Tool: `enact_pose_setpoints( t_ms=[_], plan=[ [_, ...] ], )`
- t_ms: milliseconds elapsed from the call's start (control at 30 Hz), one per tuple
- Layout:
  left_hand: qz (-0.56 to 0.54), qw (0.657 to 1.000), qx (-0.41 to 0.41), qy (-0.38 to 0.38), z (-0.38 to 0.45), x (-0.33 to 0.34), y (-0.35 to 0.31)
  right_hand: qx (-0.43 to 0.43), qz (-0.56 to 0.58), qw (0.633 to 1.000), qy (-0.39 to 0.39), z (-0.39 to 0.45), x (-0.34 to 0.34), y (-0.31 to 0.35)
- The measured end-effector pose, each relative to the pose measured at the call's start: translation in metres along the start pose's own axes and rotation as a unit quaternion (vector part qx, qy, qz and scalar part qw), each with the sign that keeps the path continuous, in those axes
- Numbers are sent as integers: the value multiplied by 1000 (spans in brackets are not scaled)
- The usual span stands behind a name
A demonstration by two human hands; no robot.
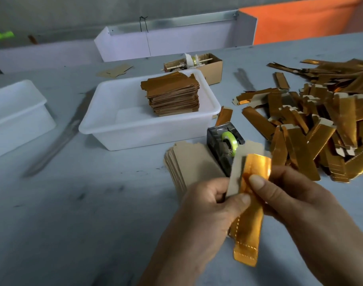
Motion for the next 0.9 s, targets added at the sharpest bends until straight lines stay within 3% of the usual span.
enact_pose_setpoints(
  t_ms=[100,433,533,600,700,800,900],
  plan=[
    [-2,1000,-22,-7,-1,2,-3,42,72,995,52,2,-2,2],
    [82,980,45,-175,0,2,3,-19,17,999,-40,1,9,4],
    [229,941,101,-229,-4,13,1,-7,43,998,-50,2,12,3],
    [392,882,152,-214,-6,22,-4,-6,58,997,-55,2,14,4],
    [537,808,144,-195,-2,32,-4,-5,73,996,-58,1,15,11],
    [564,815,73,-109,19,28,0,3,71,996,-58,1,12,14],
    [578,804,76,-121,12,38,5,13,55,996,-68,2,8,9]
  ],
)
Point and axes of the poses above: each hand's wrist, its own z-axis towards the middle knuckle, its own x-axis out of the palm, y = z × x, the point moved 1 cm from there along z, towards the middle knuckle, and after that the axes turned 6 degrees about x, right-handed, at the moved point
